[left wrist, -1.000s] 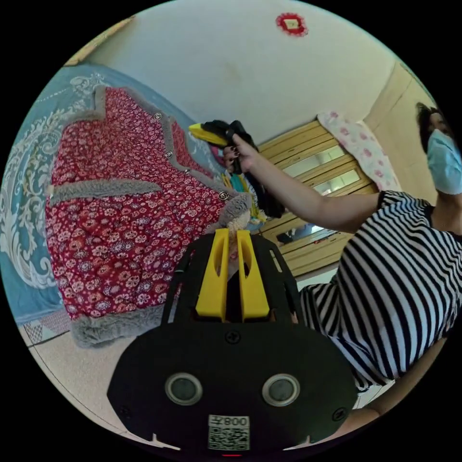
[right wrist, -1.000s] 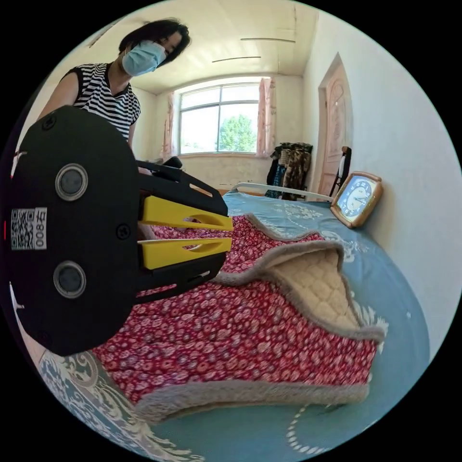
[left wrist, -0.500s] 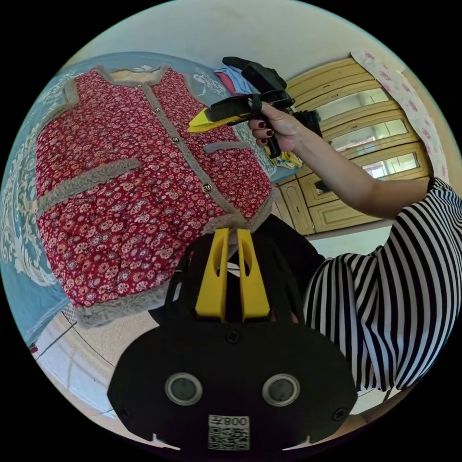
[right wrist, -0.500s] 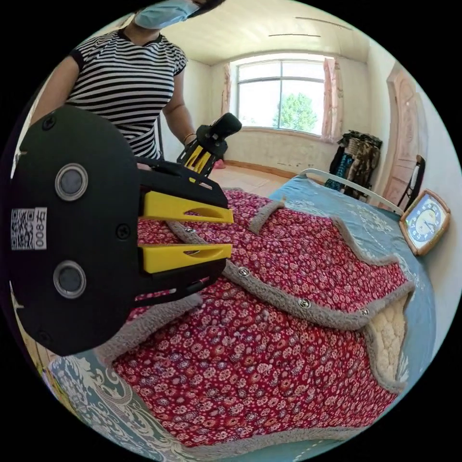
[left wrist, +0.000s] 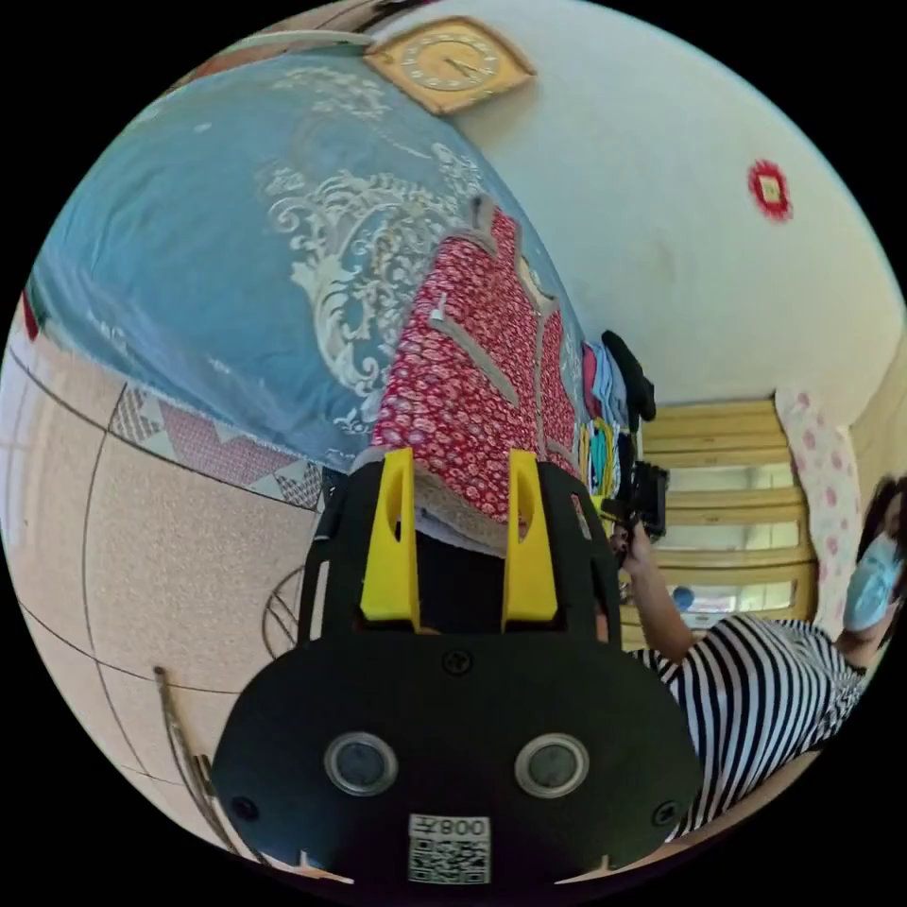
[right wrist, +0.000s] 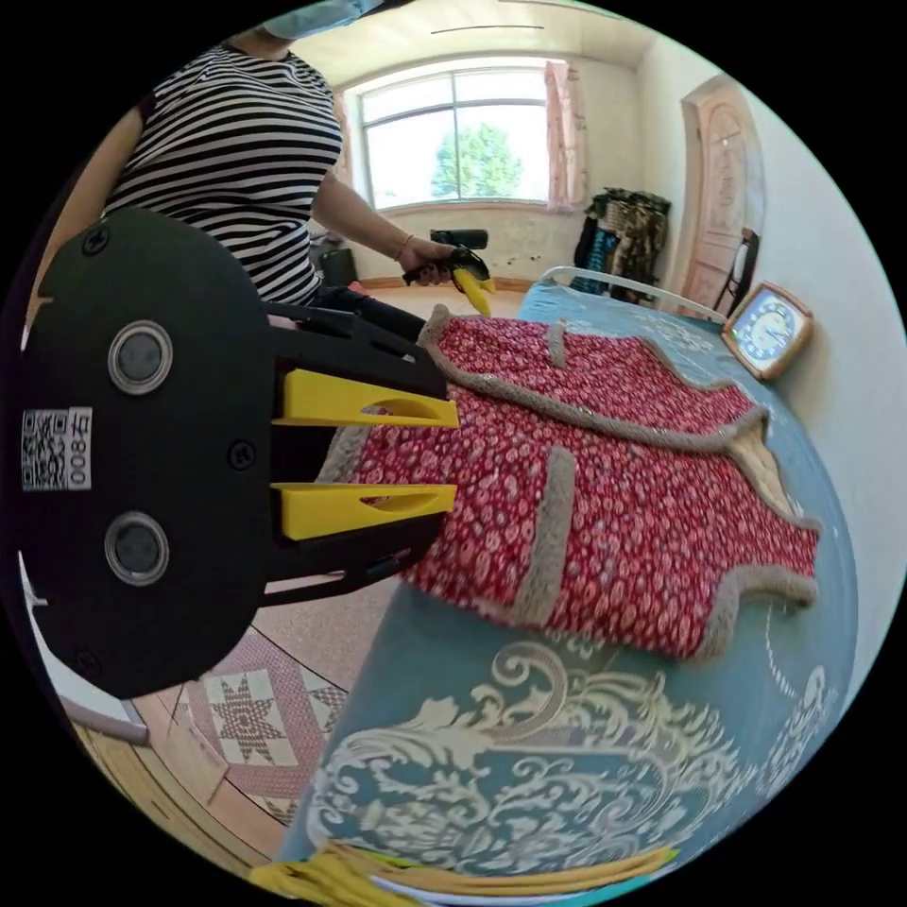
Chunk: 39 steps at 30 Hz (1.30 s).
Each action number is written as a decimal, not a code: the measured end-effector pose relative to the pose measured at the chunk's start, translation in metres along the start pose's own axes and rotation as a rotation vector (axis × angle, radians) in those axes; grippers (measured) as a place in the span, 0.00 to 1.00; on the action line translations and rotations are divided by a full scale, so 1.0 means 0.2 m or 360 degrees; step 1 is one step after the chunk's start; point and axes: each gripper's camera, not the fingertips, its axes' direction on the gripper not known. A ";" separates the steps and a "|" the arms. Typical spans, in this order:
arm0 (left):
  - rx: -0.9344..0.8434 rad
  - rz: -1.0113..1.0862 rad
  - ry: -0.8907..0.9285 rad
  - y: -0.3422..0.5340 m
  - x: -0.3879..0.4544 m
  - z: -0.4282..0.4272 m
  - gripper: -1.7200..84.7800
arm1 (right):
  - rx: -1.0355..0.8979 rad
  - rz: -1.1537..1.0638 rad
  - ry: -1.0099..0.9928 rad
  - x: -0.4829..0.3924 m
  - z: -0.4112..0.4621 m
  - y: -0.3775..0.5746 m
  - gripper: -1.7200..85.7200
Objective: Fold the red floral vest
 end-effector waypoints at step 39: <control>-0.0272 0.0559 -0.0805 -1.51 0.02 1.62 0.02 | 0.0286 0.0121 0.0513 0.04 -0.32 -0.34 0.02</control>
